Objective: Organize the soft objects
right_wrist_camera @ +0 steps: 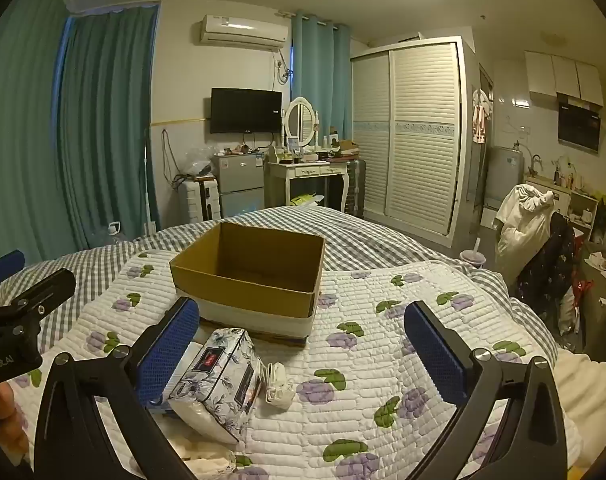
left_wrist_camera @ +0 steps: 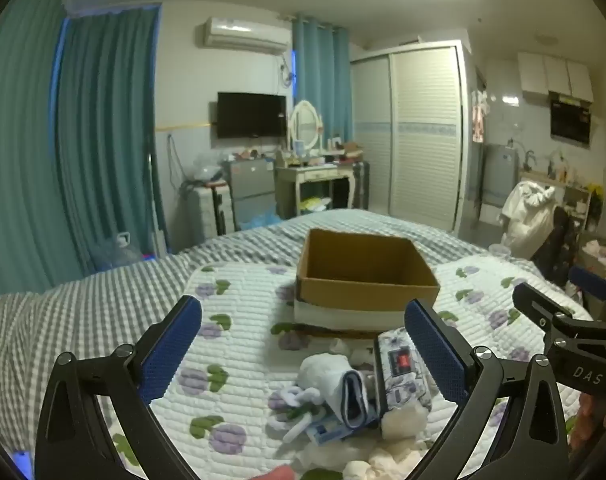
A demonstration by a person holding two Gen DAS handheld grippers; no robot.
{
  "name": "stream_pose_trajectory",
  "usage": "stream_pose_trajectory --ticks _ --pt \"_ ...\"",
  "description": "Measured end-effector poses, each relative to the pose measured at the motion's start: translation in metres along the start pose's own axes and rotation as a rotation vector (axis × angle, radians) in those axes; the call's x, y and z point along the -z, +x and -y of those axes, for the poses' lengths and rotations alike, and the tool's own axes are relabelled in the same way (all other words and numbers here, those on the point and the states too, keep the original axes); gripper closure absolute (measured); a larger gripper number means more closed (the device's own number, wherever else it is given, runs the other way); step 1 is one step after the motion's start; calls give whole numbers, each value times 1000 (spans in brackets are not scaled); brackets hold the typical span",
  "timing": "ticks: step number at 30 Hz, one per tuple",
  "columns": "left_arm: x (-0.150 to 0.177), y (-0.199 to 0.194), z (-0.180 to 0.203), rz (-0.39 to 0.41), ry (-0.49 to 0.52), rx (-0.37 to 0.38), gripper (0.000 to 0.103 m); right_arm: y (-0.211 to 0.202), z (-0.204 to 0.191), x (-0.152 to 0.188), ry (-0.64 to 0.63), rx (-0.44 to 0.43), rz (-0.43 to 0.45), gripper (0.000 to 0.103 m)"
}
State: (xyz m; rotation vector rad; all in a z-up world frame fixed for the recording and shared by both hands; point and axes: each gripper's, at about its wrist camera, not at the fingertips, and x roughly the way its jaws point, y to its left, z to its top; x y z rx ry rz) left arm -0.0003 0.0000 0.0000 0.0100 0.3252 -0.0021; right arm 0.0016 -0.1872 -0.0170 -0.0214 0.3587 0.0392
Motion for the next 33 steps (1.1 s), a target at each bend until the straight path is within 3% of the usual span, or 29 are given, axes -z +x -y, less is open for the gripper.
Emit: stream_pose_trajectory --ticks 9,11,33 --pt "4 -15 -1 2 -6 -9 0 2 0 1 -8 3 0 0" --pt "0 1 -1 -31 -8 2 0 2 0 1 -7 3 -1 0" --pt "3 3 0 -33 1 5 0 5 -2 3 -12 -2 -11 0"
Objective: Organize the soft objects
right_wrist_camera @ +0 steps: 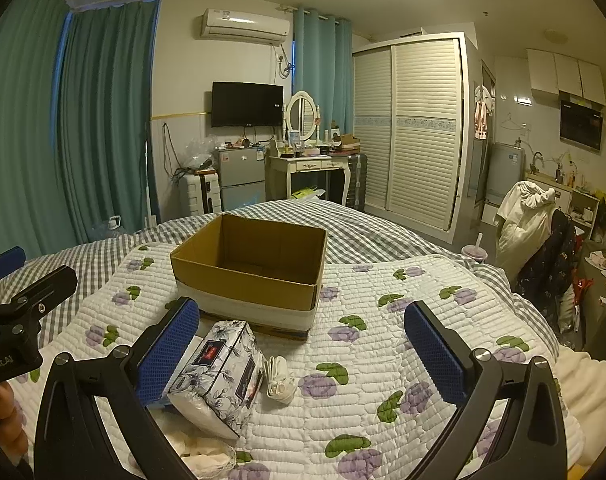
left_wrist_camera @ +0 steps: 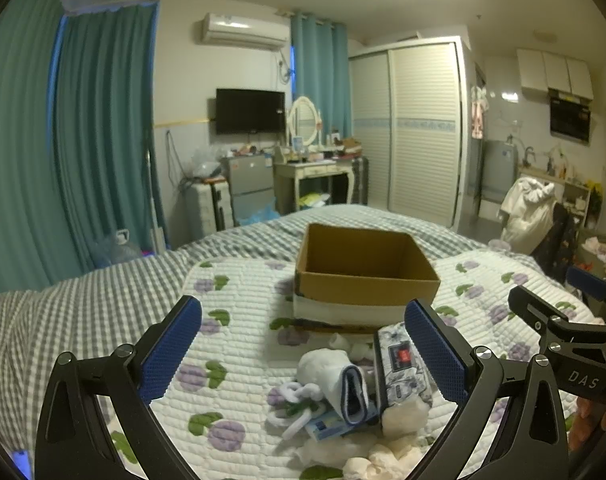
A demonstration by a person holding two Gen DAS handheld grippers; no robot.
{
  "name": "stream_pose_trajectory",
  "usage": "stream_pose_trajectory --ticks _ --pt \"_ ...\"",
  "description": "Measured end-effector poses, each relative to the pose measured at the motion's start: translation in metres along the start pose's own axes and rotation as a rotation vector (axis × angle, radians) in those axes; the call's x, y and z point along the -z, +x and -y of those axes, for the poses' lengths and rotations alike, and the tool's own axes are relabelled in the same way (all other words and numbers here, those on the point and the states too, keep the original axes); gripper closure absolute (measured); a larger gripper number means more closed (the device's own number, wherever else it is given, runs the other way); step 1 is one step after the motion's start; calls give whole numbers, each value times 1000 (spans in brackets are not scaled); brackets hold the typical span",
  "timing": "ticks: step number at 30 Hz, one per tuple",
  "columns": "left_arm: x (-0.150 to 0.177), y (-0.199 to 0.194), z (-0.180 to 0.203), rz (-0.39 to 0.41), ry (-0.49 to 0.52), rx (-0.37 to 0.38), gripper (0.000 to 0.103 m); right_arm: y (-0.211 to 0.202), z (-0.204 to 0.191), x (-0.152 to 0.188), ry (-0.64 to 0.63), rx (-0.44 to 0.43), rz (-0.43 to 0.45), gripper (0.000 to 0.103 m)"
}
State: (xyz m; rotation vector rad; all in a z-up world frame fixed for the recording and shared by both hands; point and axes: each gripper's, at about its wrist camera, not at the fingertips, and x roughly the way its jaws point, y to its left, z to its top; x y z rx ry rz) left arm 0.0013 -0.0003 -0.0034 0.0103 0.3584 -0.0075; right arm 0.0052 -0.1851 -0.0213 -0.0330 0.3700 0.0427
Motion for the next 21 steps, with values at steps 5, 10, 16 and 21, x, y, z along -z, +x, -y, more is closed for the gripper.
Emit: stream_pose_trajectory --ticks 5,10,16,21 --pt "0 0 0 -1 0 0 0 3 -1 3 -3 1 -7 0" --pt "0 0 -1 -1 -4 -4 0 3 -2 4 -3 -3 -9 0" --pt "0 -1 -1 -2 -4 -2 0 4 -3 5 -3 -3 -10 0" --pt "0 0 -2 -5 -6 -5 0 4 -2 6 0 -2 -17 0"
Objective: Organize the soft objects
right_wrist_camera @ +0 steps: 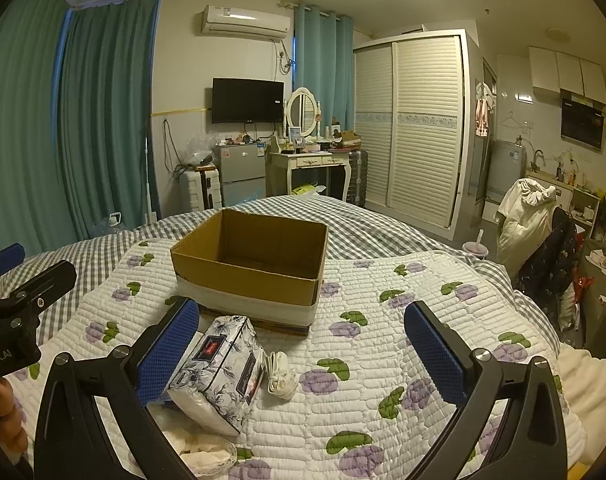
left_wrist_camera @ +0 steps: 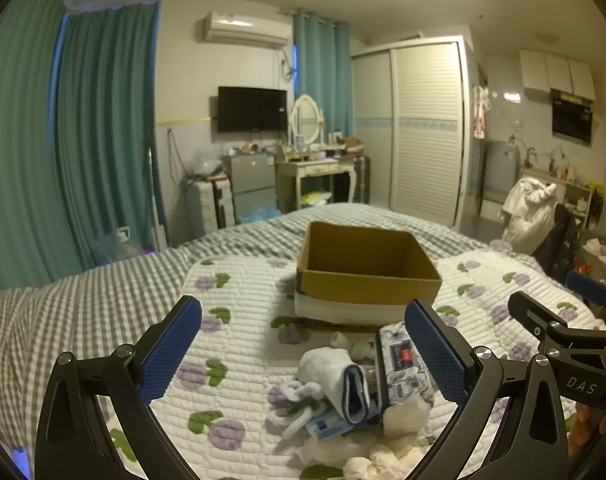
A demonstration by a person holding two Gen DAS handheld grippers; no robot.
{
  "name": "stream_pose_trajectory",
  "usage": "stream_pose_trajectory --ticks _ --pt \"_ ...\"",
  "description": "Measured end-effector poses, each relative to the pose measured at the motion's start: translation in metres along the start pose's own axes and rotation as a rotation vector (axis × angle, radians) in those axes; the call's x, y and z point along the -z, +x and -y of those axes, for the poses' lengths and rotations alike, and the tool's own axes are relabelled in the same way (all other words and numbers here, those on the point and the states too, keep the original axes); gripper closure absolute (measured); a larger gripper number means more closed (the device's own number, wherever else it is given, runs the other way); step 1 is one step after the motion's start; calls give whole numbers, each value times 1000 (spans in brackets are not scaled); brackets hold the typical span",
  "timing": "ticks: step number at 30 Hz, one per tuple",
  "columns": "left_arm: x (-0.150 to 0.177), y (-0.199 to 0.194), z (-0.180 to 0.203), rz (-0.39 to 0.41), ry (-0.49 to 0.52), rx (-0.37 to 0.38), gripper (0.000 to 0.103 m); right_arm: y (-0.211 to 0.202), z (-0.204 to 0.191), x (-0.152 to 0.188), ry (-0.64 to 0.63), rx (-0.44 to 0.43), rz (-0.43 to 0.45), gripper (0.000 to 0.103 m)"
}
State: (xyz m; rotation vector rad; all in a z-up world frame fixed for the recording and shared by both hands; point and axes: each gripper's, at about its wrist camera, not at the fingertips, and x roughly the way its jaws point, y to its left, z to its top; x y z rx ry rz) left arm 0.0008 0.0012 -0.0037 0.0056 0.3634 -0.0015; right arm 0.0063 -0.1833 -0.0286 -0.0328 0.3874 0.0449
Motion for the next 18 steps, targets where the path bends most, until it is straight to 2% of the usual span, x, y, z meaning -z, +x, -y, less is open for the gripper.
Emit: stream_pose_trajectory --ticks 18 --pt "1 -3 1 -1 -2 2 0 1 0 0 -5 -2 -7 0"
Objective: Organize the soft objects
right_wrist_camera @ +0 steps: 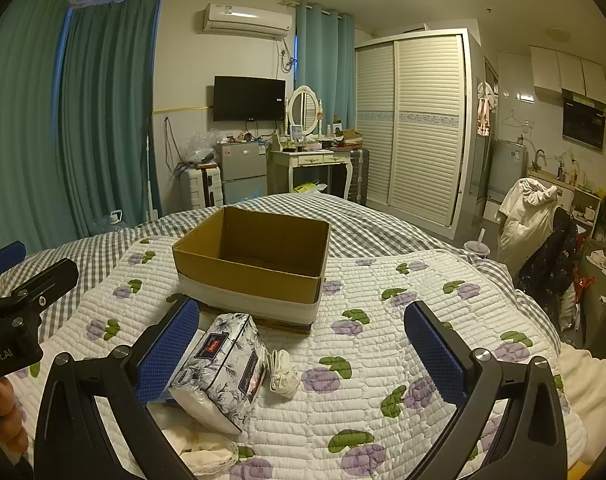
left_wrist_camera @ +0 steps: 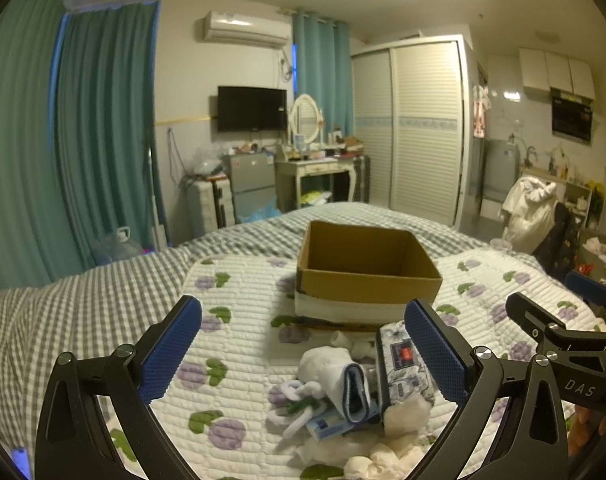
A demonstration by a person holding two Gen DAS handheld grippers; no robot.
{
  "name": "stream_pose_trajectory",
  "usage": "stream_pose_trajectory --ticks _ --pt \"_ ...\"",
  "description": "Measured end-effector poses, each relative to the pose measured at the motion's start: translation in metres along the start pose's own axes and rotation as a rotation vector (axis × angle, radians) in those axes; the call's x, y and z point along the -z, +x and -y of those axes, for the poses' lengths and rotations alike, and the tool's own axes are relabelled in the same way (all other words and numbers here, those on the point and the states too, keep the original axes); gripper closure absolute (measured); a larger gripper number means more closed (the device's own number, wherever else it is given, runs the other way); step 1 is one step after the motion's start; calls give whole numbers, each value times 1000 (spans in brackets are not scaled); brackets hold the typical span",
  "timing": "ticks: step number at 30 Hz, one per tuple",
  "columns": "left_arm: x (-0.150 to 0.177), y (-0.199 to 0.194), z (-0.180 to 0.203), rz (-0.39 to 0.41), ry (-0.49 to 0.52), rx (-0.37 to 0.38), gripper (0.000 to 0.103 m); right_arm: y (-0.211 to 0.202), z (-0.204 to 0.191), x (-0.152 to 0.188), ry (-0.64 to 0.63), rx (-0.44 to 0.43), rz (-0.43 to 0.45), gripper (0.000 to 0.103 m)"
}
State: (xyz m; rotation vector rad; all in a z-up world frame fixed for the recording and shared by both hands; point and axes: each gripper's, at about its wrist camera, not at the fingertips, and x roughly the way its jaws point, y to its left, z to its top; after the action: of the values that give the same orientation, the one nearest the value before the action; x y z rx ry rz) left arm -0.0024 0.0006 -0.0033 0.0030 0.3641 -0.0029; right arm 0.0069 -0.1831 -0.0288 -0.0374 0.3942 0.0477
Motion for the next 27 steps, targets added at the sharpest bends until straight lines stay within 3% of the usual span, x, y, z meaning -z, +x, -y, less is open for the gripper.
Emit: stream_pose_trajectory --ticks 27 --pt "2 1 -3 -13 5 -13 0 1 -8 -1 -33 -7 -14 0"
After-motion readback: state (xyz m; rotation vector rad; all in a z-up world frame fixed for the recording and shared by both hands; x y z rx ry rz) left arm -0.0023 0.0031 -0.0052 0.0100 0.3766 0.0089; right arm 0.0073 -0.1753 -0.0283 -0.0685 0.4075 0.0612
